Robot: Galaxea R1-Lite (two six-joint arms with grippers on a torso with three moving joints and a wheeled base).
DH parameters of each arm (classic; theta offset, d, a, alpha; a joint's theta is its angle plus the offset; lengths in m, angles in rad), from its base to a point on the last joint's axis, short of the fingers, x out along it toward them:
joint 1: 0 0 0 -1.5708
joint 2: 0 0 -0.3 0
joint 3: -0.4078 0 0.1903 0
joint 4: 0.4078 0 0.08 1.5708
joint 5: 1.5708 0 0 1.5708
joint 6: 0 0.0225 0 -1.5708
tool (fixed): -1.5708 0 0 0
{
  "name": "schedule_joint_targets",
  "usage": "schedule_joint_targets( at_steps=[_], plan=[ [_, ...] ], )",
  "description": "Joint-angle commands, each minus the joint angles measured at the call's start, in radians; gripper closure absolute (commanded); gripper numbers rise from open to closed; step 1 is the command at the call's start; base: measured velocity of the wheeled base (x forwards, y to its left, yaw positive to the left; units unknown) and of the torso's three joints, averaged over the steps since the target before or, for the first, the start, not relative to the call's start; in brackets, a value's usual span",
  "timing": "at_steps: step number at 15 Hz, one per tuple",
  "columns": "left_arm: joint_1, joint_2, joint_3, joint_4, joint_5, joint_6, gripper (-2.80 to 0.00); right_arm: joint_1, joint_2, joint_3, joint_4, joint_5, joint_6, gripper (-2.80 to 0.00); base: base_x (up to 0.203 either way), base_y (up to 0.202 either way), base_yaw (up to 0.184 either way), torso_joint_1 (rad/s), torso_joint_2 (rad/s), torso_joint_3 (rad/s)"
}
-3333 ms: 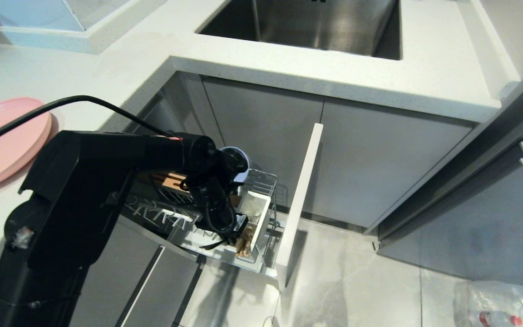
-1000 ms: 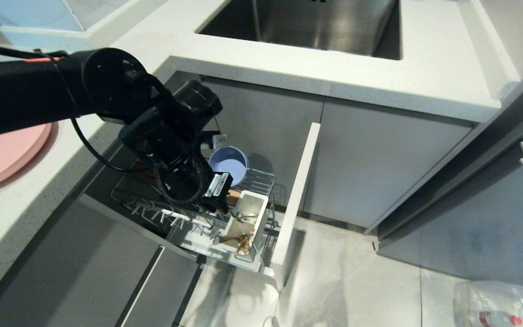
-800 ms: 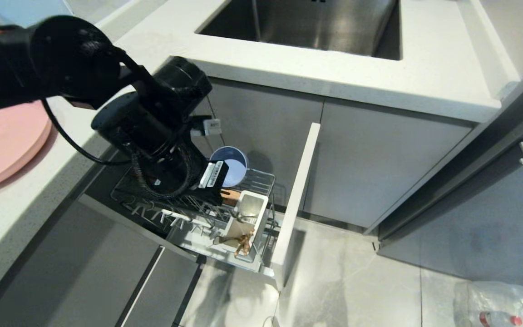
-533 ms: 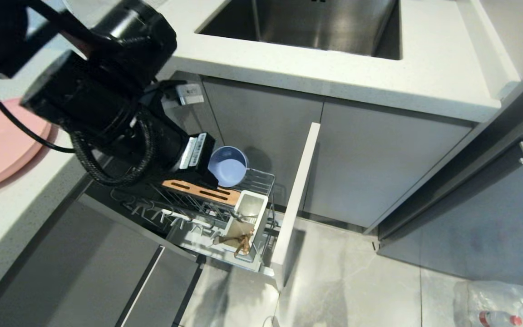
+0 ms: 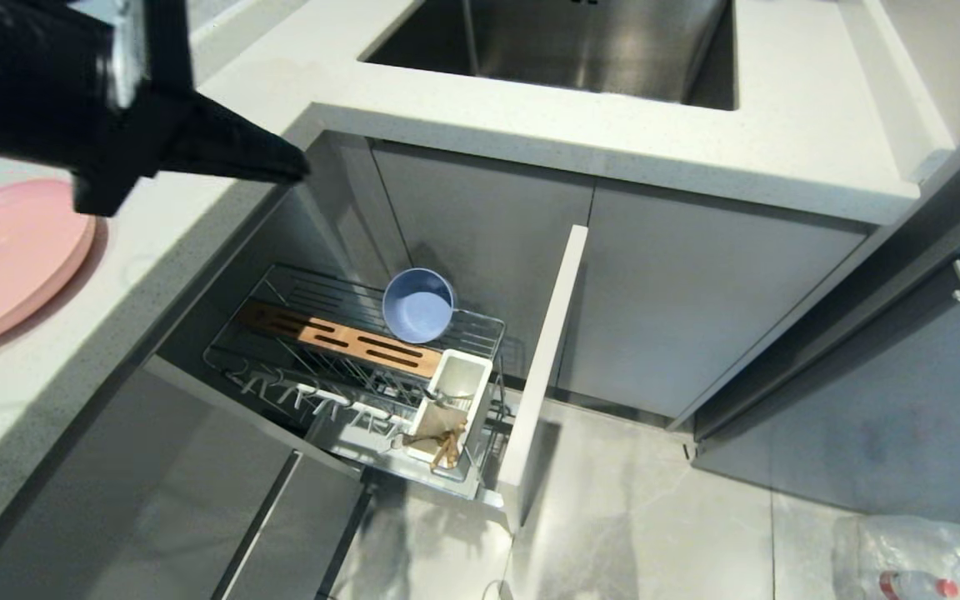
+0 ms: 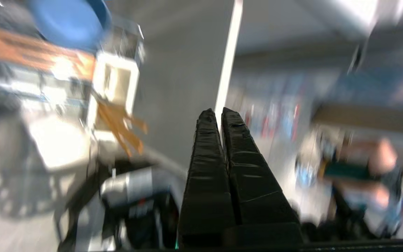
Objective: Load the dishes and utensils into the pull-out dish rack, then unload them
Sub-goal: Pick up the plate and place it in the cupboard
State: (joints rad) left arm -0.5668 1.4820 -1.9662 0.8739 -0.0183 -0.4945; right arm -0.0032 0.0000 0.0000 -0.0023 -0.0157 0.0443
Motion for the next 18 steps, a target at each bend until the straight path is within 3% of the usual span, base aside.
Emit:
schedule_joint_targets(
  at_steps=[1,7,10,15,18],
  plan=[
    [0.069,-0.081,0.001,-0.025,0.001,-0.004,0.00,0.000,0.000,0.000,0.000,-0.001,0.000,0.00,0.000,0.000,0.000,0.000,0.00,0.000],
    [0.342,-0.195,0.002,-0.115,0.011,0.001,0.00,0.000,0.000,0.000,0.000,-0.001,0.000,0.00,0.000,0.000,0.000,0.000,0.00,0.000],
    [0.460,-0.199,0.010,-0.113,0.095,0.050,0.00,0.000,0.000,0.000,-0.001,0.000,0.000,0.00,0.000,0.000,0.000,0.000,0.00,0.000],
    [0.482,-0.134,0.066,-0.113,0.339,0.150,0.00,0.000,0.000,0.000,-0.001,-0.001,0.000,0.00,0.000,0.000,0.000,0.000,0.00,0.000],
    [0.482,-0.068,0.079,-0.113,0.381,0.161,0.00,0.000,0.000,0.000,0.000,0.000,0.000,0.00,0.000,0.000,0.000,0.000,0.00,0.000]
  ],
)
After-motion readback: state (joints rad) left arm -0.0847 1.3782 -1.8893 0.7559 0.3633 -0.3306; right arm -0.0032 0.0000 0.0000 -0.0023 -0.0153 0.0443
